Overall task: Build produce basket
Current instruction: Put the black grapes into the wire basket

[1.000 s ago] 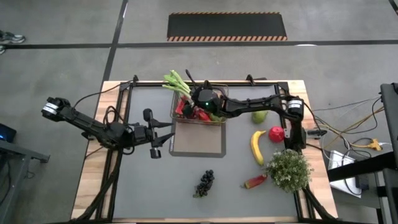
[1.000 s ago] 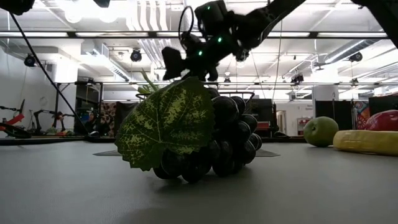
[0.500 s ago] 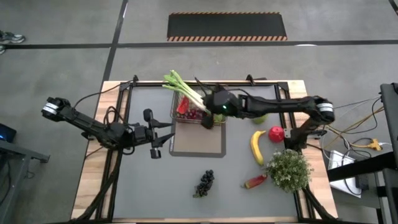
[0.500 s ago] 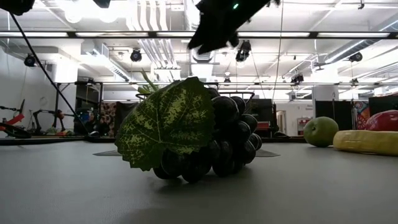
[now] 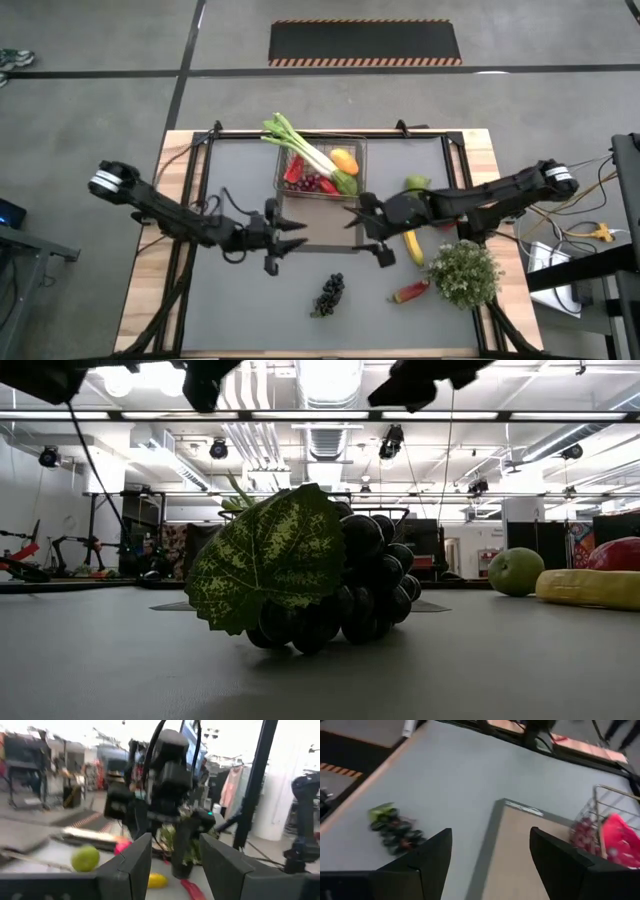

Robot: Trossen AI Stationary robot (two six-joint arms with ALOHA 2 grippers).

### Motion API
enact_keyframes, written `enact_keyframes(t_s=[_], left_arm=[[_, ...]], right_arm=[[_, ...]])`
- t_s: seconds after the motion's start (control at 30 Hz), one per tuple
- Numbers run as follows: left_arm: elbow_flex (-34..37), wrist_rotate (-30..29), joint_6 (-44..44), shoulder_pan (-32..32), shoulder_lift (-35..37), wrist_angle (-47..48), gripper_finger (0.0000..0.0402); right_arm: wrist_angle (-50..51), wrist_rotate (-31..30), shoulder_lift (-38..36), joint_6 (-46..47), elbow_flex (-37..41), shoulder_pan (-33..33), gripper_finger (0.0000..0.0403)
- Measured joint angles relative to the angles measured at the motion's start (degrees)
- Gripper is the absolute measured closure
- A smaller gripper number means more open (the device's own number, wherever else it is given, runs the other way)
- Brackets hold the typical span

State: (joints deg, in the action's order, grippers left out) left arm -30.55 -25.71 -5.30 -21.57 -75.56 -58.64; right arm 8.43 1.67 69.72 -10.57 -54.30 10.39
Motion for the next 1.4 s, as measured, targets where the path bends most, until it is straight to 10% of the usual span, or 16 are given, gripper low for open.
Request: enact_keyframes(t_s=[0.5, 1.0, 1.4], left_arm=[[-12.2, 0.0, -10.3, -3.2, -17.5, 0.5, 0.0253], [-16.5, 0.3, -23.3, -4.6, -20.8, 3.0, 0.0253], [-21.8, -7.1, -37.3, -5.8, -27.6, 23.2, 0.0253]], right_arm=[[-8.9, 0.4, -5.8, -3.5, 10.6, 4.4, 0.0158], [-39.2, 4.4, -8.7, -8.4, 21.9, 1.3, 0.0168], [-40.8, 4.3, -4.6, -5.4, 25.9, 1.3, 0.0174]])
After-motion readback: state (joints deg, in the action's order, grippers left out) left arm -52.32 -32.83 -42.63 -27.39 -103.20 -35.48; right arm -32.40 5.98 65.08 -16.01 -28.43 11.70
